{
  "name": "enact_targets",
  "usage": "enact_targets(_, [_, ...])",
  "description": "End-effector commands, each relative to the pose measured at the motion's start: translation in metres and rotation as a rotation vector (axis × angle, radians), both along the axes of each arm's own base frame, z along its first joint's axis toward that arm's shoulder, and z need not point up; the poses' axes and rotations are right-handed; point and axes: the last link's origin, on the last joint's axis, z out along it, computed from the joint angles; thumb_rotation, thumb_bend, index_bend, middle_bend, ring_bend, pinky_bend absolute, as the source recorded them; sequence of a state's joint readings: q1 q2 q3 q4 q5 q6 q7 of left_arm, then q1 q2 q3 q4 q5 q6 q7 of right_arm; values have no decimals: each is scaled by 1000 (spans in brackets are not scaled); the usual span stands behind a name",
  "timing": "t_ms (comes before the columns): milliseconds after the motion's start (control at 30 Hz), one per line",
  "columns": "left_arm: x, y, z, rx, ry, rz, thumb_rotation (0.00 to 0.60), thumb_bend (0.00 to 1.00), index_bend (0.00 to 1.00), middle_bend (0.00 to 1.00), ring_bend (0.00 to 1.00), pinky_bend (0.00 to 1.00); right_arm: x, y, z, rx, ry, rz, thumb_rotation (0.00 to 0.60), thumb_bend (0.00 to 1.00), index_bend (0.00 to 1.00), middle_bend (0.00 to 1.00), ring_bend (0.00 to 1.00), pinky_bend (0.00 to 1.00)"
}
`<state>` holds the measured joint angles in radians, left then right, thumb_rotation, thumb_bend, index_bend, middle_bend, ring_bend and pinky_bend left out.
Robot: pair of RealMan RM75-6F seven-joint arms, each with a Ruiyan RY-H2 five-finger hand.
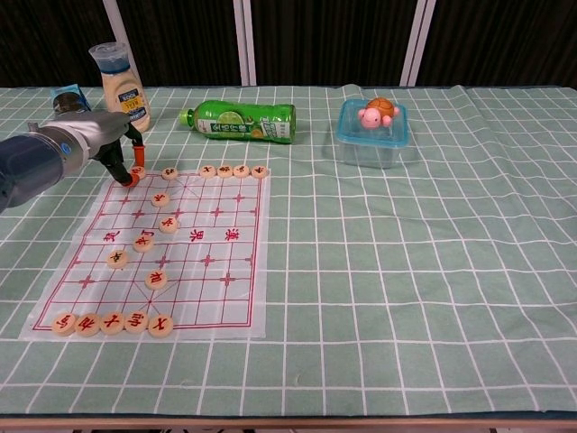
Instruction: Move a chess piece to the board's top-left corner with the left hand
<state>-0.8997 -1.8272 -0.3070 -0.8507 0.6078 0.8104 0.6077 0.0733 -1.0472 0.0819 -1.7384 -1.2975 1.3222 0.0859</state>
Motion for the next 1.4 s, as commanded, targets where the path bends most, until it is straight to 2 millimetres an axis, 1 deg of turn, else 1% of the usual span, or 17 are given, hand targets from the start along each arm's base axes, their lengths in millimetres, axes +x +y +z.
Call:
enact_targets(33, [-1,0,0,2,1,2,600,357,502,1000,977,995,0,0,0,0,-2,-1,600,322,0,0,0,0])
enact_targets(267, [-1,0,2,5,1,2,600,345,476,1000,975,995,0,0,0,1,-3,-1,600,322,0,0,0,0])
enact_targets(467, [-1,1,2,3,7,-1,600,284,406,1000,975,995,0,0,0,-1,-2,-1,600,322,0,0,0,0])
enact_targets(600, [-2,1,3,6,13,1,600,270,367,1000,974,995,0,0,0,-2,-4,-3,600,323,0,0,0,0])
enact_targets(833, [1,0,7,12,-7,-6,600,262,360,1000,973,995,0,1,0,-3,-4,0,600,322,0,0,0,0])
enact_targets(967, [8,-4,15,41,-53,-35,600,256,356,1000,959,987,0,1,0,-4,-2,5,600,322,0,0,0,0])
enact_targets(1033, [14,-8,25,65,-91,-61,600,248,347,985,932,957,0,1,0,-3,0,6,600,323,0,0,0,0])
enact_targets(1100, [19,-13,34,90,-126,-86,600,245,332,947,893,909,0,1,0,-2,3,8,600,323,0,0,0,0])
enact_targets(1133, [22,-18,42,106,-149,-108,600,244,317,905,858,870,0,1,0,-2,5,10,600,323,0,0,0,0])
enact_targets(1167, [23,-22,47,114,-162,-120,600,243,289,839,803,817,0,1,0,-1,7,12,600,323,0,0,0,0])
enact_targets(1200, [24,-30,57,134,-187,-140,600,243,263,789,762,780,0,1,-1,1,10,14,600,323,0,0,0,0])
enact_targets(1267, [23,-46,73,156,-206,-172,600,242,175,635,637,672,1,2,-1,2,15,18,600,322,0,0,0,0])
enact_targets(1300, [21,-54,81,167,-209,-185,600,241,153,584,598,639,1,1,-1,2,17,20,600,323,0,0,0,0])
enact_targets(1333, [20,-59,86,176,-210,-192,600,235,130,508,539,591,1,1,-1,2,20,23,600,322,0,0,0,0])
enact_targets(1400, [11,-77,101,220,-199,-211,600,224,100,385,428,511,1,1,-1,0,28,30,600,322,0,0,0,0])
